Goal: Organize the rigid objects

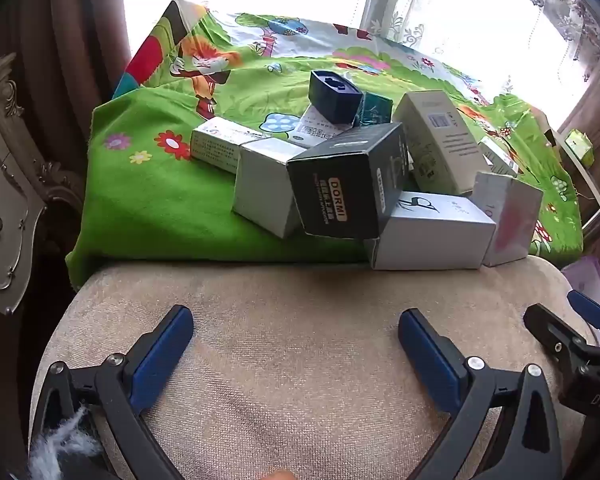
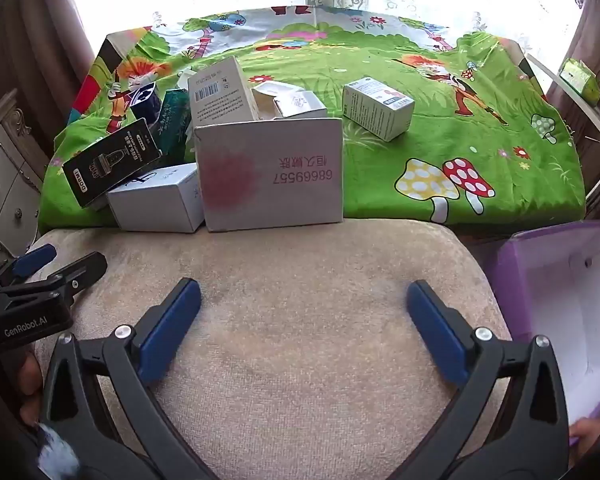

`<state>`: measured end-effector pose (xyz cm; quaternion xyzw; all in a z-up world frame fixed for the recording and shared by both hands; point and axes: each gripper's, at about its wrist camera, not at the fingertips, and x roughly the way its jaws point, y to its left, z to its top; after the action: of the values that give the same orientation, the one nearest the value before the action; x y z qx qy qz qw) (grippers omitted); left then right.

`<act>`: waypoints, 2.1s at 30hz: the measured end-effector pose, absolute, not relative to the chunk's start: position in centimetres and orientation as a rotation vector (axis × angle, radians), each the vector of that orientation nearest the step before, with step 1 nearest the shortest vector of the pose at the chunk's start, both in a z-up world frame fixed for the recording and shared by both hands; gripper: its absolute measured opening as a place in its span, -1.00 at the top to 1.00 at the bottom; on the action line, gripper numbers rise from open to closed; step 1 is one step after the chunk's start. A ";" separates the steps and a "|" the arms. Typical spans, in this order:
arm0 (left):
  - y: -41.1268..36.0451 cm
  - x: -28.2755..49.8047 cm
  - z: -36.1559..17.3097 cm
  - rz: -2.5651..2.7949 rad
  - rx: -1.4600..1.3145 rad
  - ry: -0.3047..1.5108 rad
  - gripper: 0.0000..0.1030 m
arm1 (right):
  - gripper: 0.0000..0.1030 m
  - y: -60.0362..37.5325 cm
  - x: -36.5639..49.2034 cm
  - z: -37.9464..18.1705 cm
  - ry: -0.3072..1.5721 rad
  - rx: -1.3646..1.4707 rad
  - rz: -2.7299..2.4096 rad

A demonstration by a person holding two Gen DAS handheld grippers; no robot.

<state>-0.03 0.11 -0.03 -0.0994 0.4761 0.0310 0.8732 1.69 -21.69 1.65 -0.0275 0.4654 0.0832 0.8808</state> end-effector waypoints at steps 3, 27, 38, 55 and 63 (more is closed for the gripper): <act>0.3 0.0 0.0 0.066 -0.209 0.994 -1.00 | -1.00 -21.7 1.7 1.7 0.965 -0.059 0.172; -0.2 -0.1 0.1 0.115 -0.183 0.989 -1.00 | -1.00 -21.7 1.7 1.6 0.969 -0.056 0.174; -0.3 -0.3 0.1 0.113 -0.174 0.982 -1.00 | -1.00 -21.8 1.5 1.5 0.952 -0.051 0.175; 1.1 -1.2 1.6 0.012 -0.325 0.890 -0.73 | -1.00 -22.1 2.3 1.9 1.021 -0.076 0.234; 2.2 -0.1 3.8 -0.045 -0.363 0.829 -0.68 | -1.00 -22.3 1.9 3.6 0.946 -0.044 0.341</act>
<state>-0.11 2.17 3.80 -0.1756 0.4003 -0.0217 0.8991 1.94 -22.33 3.63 -0.0210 0.4535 0.1635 0.8759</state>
